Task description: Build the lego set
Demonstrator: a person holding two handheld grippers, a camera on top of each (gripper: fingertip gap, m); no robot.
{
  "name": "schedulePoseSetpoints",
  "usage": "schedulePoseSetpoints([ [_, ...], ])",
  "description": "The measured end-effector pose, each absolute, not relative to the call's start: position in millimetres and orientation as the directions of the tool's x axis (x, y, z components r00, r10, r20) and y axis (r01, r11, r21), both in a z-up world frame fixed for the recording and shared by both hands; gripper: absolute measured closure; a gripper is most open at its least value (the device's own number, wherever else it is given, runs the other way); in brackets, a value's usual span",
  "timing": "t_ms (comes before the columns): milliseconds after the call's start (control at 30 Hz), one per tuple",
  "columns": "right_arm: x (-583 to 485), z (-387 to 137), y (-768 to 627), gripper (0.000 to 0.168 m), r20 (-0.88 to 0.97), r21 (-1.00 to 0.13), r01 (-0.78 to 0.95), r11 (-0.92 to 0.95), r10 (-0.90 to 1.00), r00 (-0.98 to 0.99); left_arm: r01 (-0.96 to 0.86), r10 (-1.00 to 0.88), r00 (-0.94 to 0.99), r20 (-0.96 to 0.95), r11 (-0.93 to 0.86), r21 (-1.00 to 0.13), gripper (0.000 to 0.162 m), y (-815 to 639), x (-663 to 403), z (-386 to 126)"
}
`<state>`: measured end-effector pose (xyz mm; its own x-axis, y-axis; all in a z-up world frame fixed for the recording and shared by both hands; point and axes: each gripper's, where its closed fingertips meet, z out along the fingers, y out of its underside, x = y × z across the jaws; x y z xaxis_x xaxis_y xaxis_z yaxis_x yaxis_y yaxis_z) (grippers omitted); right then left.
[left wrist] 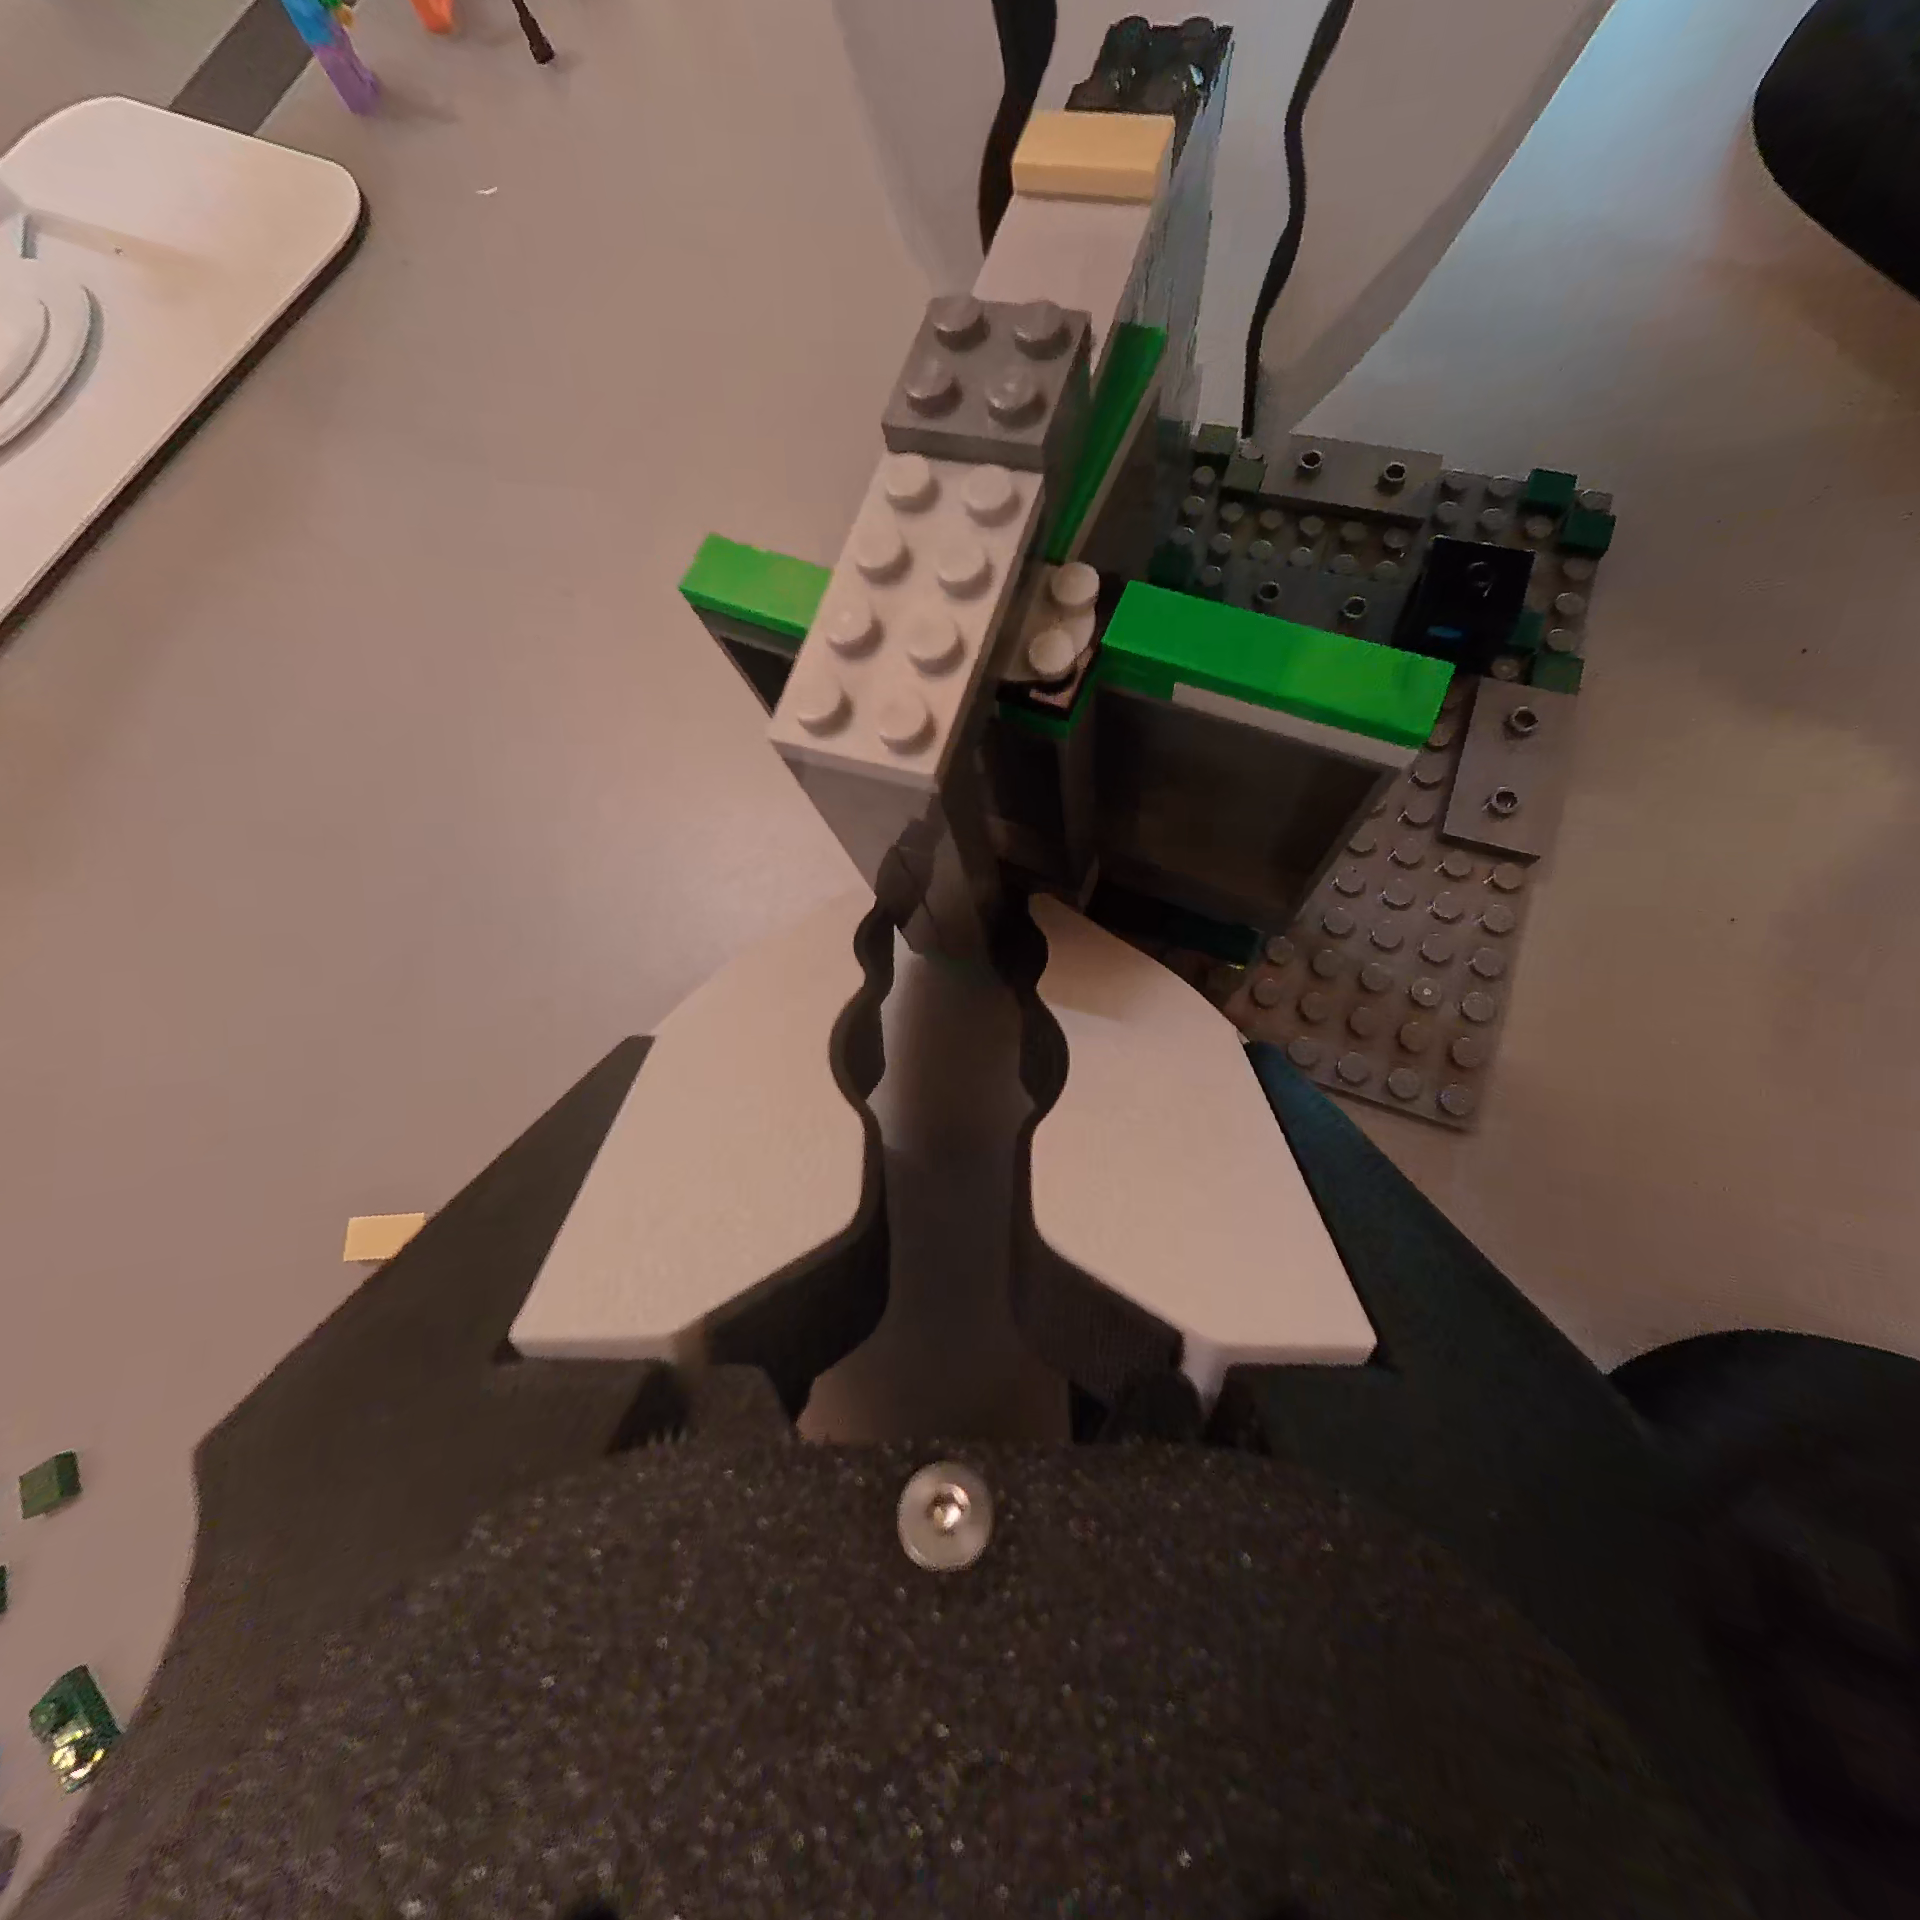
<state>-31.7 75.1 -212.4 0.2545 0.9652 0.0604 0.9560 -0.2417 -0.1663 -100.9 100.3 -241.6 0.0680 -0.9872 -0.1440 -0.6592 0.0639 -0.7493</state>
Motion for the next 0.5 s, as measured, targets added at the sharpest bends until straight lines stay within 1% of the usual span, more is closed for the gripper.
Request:
schedulePoseSetpoints([
  [133, -37.4, -208.4, 80.0, 0.137, 0.104, -0.165, 0.964, -0.207, 0.969, 0.226, -0.658, -0.987, 0.07, -0.142, 0.061, -0.751, 0.14, 100.6, -100.9, -241.3],
  [200, -38.7, -209.7, 79.5, 0.148, 0.095, -0.156, 0.965, -0.209, 0.97, 0.225, -0.658, -0.987, 0.071, -0.142, 0.06, -0.751, 0.14, 100.7, -100.9, -241.3],
  [500, -37.7, -212.0, 78.7, 0.15, 0.017, -0.162, 0.94, -0.302, 0.951, 0.308, -0.657, -0.987, 0.084, -0.135, 0.047, -0.752, 0.14, 102.5, -100.7, -241.3],
])
